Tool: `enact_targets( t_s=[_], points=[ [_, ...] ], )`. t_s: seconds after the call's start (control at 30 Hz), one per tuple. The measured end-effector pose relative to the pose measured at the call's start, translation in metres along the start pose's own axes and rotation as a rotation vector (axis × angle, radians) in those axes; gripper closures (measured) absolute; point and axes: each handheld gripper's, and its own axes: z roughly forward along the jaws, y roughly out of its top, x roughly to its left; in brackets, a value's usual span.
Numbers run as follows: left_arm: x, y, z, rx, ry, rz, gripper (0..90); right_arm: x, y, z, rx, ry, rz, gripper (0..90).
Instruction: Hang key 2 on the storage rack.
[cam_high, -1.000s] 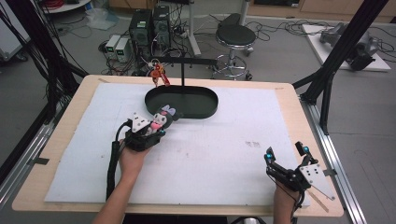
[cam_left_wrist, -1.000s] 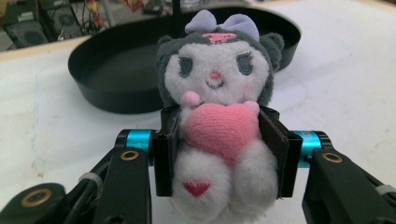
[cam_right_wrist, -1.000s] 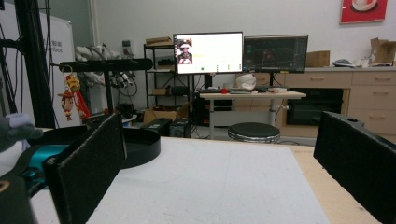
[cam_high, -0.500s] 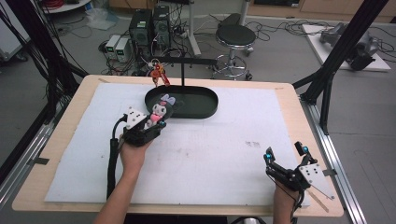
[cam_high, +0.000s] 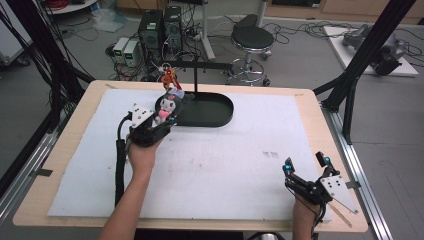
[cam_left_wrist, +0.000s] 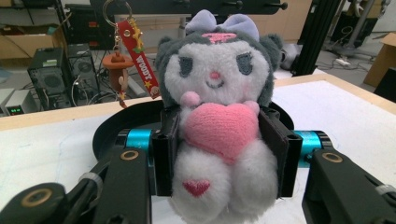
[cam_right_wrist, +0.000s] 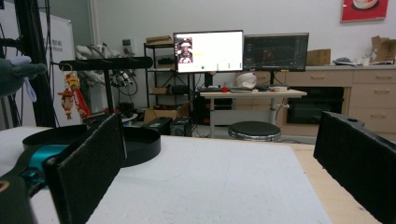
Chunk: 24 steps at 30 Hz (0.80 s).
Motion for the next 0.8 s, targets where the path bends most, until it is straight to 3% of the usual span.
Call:
enact_targets(
  t_s=[0.2, 0.33, 0.8],
  points=[
    [0.003, 0.005, 0.002, -0.024, 0.005, -0.028, 54.5, 0.0, 0.0, 0.0, -0.001, 0.0, 0.001, 1.5],
    [0.002, 0.012, 0.005, -0.011, 0.016, 0.002, 54.5, 0.0, 0.0, 0.0, 0.002, 0.0, 0.002, 1.5],
    [0.007, 0.034, 0.017, -0.028, 0.037, -0.013, 54.5, -0.001, 0.0, 0.0, 0.001, -0.002, 0.004, 1.5]
  ],
)
